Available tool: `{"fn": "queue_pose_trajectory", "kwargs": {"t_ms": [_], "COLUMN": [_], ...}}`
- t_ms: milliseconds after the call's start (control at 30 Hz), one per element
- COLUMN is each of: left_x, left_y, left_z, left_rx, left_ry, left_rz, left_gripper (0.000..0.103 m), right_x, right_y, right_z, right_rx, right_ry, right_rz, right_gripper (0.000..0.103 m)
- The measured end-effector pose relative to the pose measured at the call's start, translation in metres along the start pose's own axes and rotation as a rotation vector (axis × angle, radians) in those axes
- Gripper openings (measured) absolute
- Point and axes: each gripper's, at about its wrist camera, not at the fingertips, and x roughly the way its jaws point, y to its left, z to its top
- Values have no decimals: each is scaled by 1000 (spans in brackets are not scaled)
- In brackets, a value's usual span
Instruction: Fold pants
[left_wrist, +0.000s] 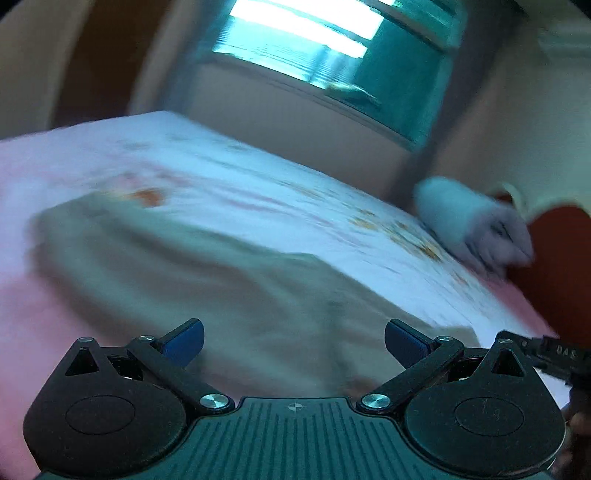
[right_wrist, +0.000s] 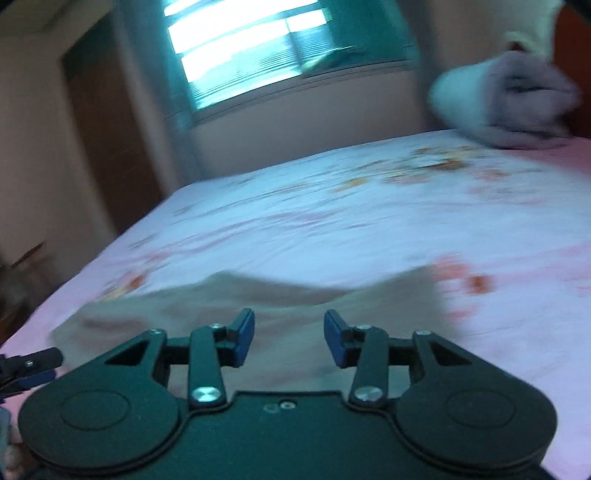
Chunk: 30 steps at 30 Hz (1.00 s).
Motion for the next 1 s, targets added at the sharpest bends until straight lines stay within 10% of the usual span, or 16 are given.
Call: {"fn": "queue_pose_trajectory", "kwargs": {"t_ms": [100,167,233,533,700,1000], "left_x": [55,93,89,-14,-2,56], "left_y": [-42,-53,-58,95,200,242], "left_z": [-9,-31,-34,11,23,15], "left_rx": [141,238,274,5,-383,-547], "left_ry": [115,264,226,-10,9,38], "left_rz": [79,135,133,257,158,63], "left_gripper": [103,103,103,103,103,103], "right_x": [13,48,40,11,34,41], "right_y": [-41,-56,-64,0,67,103], "right_z": [-11,-29,-30,-14,-43,-42], "right_rx": [38,20,50,-100,-249,-259], "right_ry": [65,281,244,93,130,124], "right_rz": [-118,-211,-174,0,18,-50], "right_gripper": [36,34,36,57,53,55]}}
